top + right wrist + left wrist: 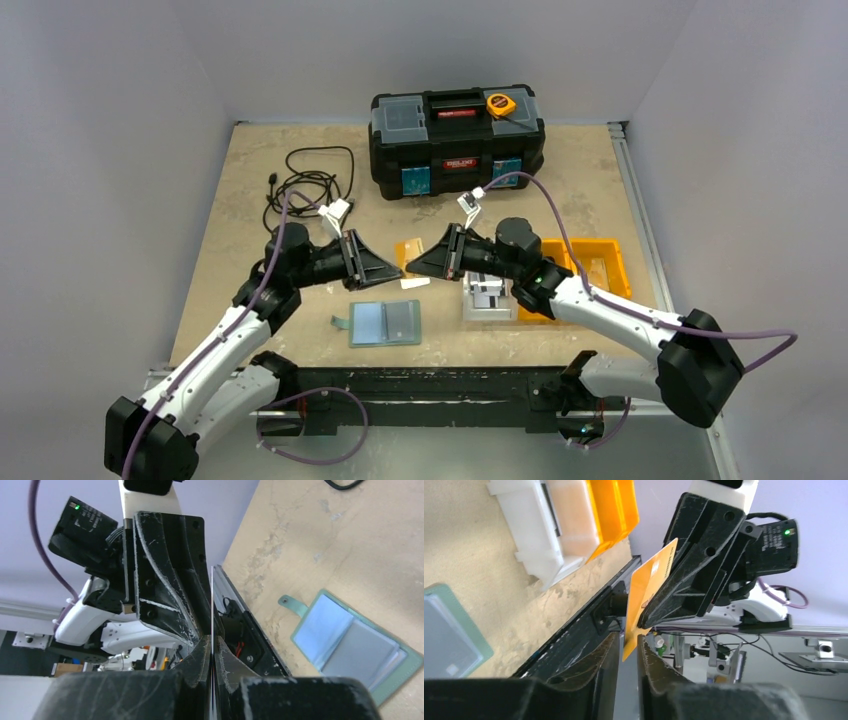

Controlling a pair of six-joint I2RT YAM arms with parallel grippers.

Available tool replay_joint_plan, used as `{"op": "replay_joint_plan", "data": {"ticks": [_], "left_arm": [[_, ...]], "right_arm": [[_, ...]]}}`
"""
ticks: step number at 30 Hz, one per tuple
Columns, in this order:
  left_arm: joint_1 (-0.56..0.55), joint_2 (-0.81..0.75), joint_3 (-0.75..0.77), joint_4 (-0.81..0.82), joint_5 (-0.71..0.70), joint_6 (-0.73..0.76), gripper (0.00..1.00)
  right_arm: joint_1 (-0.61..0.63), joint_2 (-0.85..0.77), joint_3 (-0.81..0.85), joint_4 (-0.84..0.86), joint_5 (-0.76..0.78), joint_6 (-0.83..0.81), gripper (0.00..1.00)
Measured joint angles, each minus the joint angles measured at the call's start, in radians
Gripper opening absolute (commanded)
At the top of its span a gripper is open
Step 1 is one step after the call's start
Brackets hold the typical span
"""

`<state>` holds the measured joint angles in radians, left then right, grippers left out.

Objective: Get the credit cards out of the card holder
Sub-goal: Place the credit card in the storage box.

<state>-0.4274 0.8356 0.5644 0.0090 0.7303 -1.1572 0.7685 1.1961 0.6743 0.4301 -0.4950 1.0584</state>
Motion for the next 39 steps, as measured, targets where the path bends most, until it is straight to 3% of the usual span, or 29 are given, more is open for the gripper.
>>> {"op": "replay_joint_plan", "data": {"ticks": [3, 8, 16, 25, 32, 39], "left_arm": [[0.0, -0.003, 0.004, -0.074, -0.005, 0.037, 0.57], [0.0, -0.008, 0.074, -0.295, -0.067, 0.134, 0.79], [0.0, -0.007, 0.173, -0.506, -0.153, 0.261, 0.83], [0.0, -0.004, 0.186, -0.591, -0.175, 0.317, 0.83], [0.0, -0.004, 0.186, -0.615, -0.177, 0.334, 0.83], [0.0, 0.004, 0.186, -0.63, -0.175, 0.343, 0.83]], "right_arm": [[0.001, -0.006, 0.0, -0.049, 0.018, -0.019, 0.0], [-0.002, -0.068, 0.002, -0.232, 0.126, -0.077, 0.0], [-0.086, -0.202, 0.053, -0.602, 0.434, -0.163, 0.0], [-0.259, -0.236, 0.11, -0.978, 0.785, -0.222, 0.0], [-0.438, -0.227, 0.15, -1.128, 0.958, -0.296, 0.0], [-0.515, -0.148, 0.195, -1.183, 1.092, -0.307, 0.0]]}}
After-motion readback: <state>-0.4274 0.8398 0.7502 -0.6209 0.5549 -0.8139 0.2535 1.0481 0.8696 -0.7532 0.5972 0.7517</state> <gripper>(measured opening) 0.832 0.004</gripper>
